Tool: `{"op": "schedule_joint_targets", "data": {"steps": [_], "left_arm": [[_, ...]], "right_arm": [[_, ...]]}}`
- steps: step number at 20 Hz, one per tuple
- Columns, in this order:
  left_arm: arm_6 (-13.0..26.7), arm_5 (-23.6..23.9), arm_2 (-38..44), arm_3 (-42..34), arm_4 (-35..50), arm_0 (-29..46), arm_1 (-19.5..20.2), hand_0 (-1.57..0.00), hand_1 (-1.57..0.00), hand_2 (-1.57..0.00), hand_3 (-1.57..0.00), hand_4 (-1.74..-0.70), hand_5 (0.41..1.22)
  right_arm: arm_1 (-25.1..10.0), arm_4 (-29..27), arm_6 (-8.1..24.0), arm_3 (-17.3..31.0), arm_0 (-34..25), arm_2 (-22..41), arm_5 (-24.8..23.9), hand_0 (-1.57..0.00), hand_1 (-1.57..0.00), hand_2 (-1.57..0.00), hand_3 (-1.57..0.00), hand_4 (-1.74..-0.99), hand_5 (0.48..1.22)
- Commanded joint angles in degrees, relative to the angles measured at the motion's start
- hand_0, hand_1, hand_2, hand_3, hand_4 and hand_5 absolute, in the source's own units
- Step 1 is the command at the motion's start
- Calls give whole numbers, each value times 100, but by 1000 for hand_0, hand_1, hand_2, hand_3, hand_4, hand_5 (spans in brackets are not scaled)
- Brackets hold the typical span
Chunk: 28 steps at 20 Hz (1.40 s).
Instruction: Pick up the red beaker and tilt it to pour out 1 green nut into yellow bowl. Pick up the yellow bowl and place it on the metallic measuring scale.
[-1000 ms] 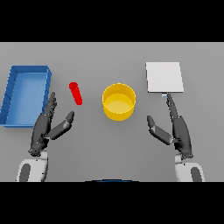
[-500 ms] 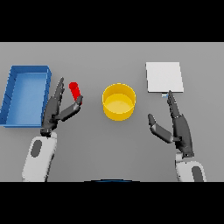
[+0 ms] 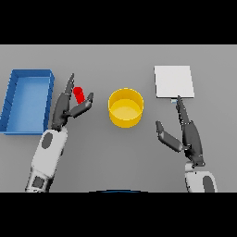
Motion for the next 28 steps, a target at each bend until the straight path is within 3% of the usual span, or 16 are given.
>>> {"op": "schedule_joint_targets", "data": {"steps": [1, 4, 6, 7, 9, 10, 12, 15, 16, 21, 28], "left_arm": [[-64, 31, -16, 85, -31, -56, -39, 1, 1, 1, 1, -1252, 661], [-132, 125, 60, 516, -66, -411, -70, 1, 1, 1, 1, -1260, 676], [-218, 175, 102, 744, -93, -575, -63, 1, 1, 1, 1, -1259, 684], [-306, 217, 131, 857, -92, -637, -85, 1, 1, 1, 1, -1271, 692], [-639, 366, 230, 1013, -50, -669, -163, -93, -141, -150, -47, -1324, 741], [-689, 456, 294, 1135, -25, -751, -211, -322, -364, -358, -218, -1355, 770], [-627, 525, 354, 1247, -29, -845, -229, -772, -799, -794, -584, -1480, 933], [-977, 556, 364, 1321, -22, -840, -291, -1162, -1176, -1173, -997, -1601, 1073], [-1057, 535, 391, 1382, 14, -869, -284, -1244, -1255, -1253, -1111, -1572, 1103], [-967, 607, 433, 1251, 101, -982, -270, -1464, -1467, -1467, -1420, -1686, 1129], [-300, 403, -311, 350, -572, -1050, 290, -1549, -1549, -1549, -1539, -1729, 1134]], "right_arm": [[-15, -61, 36, 7, -10, -45, 17, 1, 1, 1, 1, -1257, 686], [-7, -82, -113, 2, 84, -30, 44, 1, 1, 1, 1, -1266, 692], [-16, -104, 19, 32, -13, -71, 30, 1, 1, 1, 1, -1261, 690], [-31, -137, -104, 25, 43, -82, 53, 1, 1, 1, 1, -1265, 691], [2, -28, -97, -39, 85, -26, -19, 1, 1, 1, 1, -1255, 691], [11, 1, -64, 0, 47, -32, -49, 1, 1, 1, 1, -1252, 690], [23, 58, -58, -10, 44, 6, -68, 1, 1, 1, 1, -1245, 692], [-13, 15, 78, -52, -41, -30, -40, 1, 1, 1, 1, -1233, 688], [1, 17, 24, -22, -16, -19, -39, 1, 1, 1, 1, -1233, 686], [-22, 106, -34, 100, -93, -41, -106, 1, 1, 1, 1, -1186, 670], [-73, 359, -216, 98, -23, 30, -218, 1, 1, 1, 1, -1103, 656]]}}
